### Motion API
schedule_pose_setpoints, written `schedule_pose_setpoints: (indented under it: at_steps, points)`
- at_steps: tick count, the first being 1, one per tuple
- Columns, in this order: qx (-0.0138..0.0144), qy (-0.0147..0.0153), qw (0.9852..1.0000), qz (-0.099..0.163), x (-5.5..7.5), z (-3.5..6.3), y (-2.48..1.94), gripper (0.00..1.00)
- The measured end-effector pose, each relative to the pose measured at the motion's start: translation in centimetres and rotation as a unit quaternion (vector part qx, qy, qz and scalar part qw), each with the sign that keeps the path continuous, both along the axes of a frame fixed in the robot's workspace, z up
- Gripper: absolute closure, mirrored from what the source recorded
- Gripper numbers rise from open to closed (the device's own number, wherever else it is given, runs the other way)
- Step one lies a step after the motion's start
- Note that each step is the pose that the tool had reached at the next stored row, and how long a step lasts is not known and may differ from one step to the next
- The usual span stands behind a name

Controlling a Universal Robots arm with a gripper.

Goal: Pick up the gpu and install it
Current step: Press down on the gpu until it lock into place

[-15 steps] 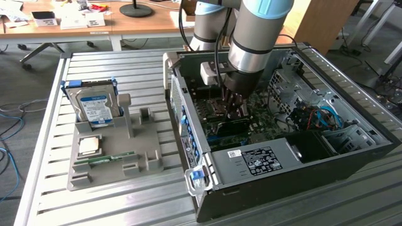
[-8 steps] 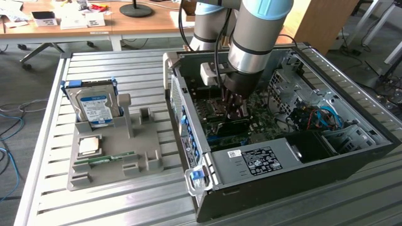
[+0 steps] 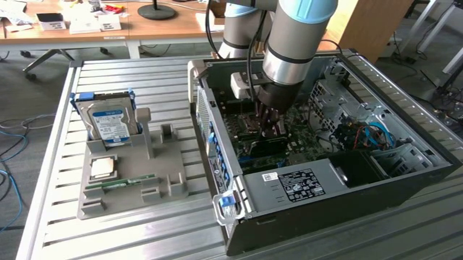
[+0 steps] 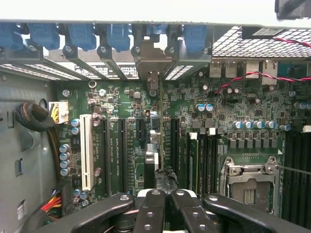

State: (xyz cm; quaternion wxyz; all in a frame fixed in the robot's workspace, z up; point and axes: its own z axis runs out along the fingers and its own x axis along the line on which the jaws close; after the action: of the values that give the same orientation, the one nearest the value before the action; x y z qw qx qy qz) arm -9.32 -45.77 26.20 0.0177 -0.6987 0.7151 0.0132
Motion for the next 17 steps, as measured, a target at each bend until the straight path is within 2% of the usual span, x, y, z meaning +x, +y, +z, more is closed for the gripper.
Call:
schedule_pose_setpoints:
  at_steps: [17]
  points:
    - [-0.0002,0.0,1.0,0.0,-0.18,-0.2,0.0,0.89]
